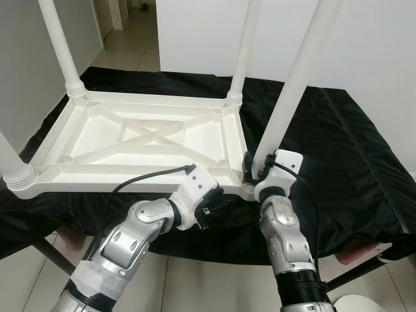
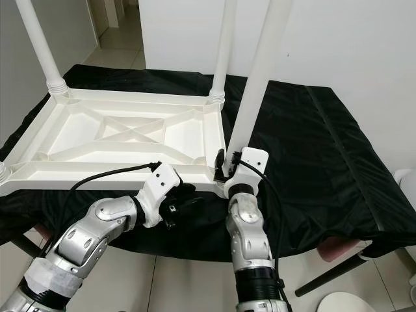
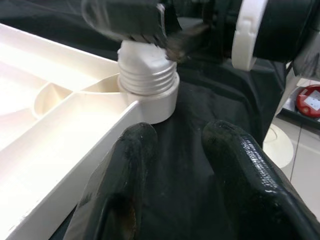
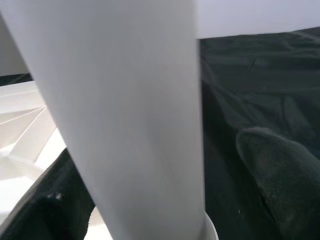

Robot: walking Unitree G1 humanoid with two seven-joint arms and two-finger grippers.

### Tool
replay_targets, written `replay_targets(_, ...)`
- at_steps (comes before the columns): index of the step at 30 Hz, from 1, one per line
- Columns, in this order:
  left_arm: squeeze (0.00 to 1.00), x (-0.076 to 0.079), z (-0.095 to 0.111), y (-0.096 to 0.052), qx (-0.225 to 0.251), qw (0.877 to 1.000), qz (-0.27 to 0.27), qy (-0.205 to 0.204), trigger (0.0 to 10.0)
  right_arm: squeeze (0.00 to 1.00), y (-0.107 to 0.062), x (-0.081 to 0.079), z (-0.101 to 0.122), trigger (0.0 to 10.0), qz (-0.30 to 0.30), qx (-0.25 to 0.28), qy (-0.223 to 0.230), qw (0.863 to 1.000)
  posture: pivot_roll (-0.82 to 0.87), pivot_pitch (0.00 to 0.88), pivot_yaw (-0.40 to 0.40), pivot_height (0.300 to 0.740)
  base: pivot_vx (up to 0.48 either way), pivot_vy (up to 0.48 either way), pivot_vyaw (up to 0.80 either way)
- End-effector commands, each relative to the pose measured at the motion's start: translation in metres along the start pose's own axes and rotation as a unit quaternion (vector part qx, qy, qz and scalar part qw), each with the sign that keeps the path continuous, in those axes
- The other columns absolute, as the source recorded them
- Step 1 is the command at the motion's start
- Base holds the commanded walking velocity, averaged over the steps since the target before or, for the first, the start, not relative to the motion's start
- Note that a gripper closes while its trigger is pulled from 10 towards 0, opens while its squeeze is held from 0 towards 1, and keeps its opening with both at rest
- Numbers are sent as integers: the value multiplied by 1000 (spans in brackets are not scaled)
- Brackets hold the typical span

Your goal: Building children table

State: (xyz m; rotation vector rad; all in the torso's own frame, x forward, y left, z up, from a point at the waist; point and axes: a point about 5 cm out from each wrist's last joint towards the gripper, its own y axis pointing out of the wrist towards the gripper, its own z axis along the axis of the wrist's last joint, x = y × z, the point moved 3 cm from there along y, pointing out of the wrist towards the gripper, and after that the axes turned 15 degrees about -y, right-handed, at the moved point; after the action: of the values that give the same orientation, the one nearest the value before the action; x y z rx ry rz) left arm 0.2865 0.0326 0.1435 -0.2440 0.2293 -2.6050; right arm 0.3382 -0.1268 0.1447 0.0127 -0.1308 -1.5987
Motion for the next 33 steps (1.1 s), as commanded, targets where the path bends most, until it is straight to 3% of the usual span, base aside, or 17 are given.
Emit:
replay_targets(1,0,3,0,-1,-2,1000,-9,1,10000,0,-1,5,-1,10000,31,3,-2,1000,26,0,-45,740,0,0,0)
replay_targets(10,0,2,1,-1,-2,1000,-11,3,10000,0,-1,10,-3,10000,129,17,-48,990,18,0,-37,740,0,0,0)
replay_targets(14,0,2,3,1,0,1000,-11,3,10000,0,3,10,-6,10000,192,20,-72,979,13,0,-33,740,0,0,0)
replay_targets(15,0,2,4,2,1,1000,-12,3,10000,0,6,10,-7,10000,216,27,-97,971,13,0,-31,740,0,0,0)
replay_targets(25,0,1,4,3,3,1000,-9,2,10000,0,17,8,-8,10000,277,36,-128,951,21,0,-34,740,0,0,0)
replay_targets(26,0,1,5,3,3,1000,-8,2,10000,0,20,7,-8,7765,286,33,-130,949,23,0,-34,740,0,0,0)
replay_targets(27,0,1,5,2,4,1000,-8,2,10000,0,22,8,-9,7059,289,30,-135,947,23,1,-36,740,0,0,0)
replay_targets(28,0,1,5,2,5,1000,-7,1,10000,0,24,8,-10,4157,293,27,-133,946,25,3,-39,740,0,0,0)
replay_targets(29,0,1,5,2,5,1000,-7,1,10000,0,24,8,-10,4157,293,27,-133,946,25,3,-39,740,0,0,0)
replay_targets(30,0,1,6,2,5,1000,-6,1,10000,0,24,9,-12,1373,293,24,-134,946,28,5,-41,740,0,0,0)
replay_targets(32,0,0,6,2,5,1000,-5,1,10000,0,24,10,-13,1373,295,24,-134,946,28,5,-41,740,0,0,0)
replay_targets(33,0,0,6,2,6,1000,-4,1,10000,0,24,11,-14,0,296,22,-133,946,29,6,-43,740,0,0,0)
